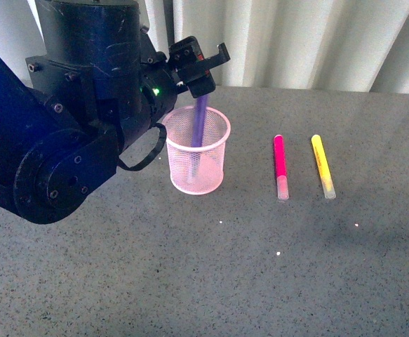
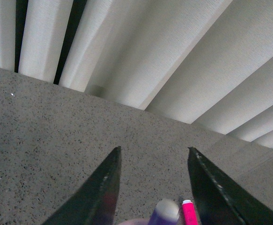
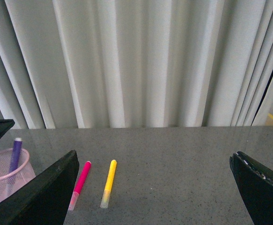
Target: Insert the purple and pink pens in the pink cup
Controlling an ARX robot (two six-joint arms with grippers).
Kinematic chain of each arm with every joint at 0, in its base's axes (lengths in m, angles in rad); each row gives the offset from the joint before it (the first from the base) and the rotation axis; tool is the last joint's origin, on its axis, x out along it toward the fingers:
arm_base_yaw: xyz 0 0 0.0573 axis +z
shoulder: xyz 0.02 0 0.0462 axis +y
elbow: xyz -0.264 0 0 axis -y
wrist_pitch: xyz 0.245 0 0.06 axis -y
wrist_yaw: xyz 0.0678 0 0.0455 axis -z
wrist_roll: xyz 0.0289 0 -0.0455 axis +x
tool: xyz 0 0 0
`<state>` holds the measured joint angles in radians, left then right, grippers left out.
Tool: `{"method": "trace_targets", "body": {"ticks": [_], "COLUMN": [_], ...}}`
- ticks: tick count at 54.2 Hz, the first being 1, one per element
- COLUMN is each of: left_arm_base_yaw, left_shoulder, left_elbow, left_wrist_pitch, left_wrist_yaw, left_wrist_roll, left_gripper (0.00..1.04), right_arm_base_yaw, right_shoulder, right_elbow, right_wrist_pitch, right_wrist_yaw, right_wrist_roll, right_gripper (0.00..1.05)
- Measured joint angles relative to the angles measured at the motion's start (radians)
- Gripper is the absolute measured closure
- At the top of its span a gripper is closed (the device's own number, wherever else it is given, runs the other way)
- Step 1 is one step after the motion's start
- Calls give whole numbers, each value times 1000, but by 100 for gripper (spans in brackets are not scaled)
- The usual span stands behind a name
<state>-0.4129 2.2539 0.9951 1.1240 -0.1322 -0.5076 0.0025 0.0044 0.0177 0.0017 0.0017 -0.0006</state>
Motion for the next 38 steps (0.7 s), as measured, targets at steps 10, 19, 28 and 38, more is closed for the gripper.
{"method": "trace_targets", "body": {"ticks": [10, 19, 28, 38], "left_arm_base_yaw": [4, 23, 74, 92], "left_shoulder": [-46, -176, -373, -409], "left_elbow": [-21, -48, -76, -84], "left_wrist_pitch": [-51, -277, -657, -707], "left_wrist_yaw": [13, 67, 138, 136], "left_wrist_roll": [-11, 48, 228, 299], "left_gripper": [24, 6, 7, 7], "right_arm_base_yaw": [0, 0, 0, 0], "right_shoulder": [0, 0, 0, 0], "right_elbow": [0, 0, 0, 0], "right_wrist_pitch": [0, 0, 0, 0], "right_wrist_yaw": [0, 0, 0, 0], "right_wrist_roll": [0, 0, 0, 0], "right_gripper": [7, 7, 7, 7]}}
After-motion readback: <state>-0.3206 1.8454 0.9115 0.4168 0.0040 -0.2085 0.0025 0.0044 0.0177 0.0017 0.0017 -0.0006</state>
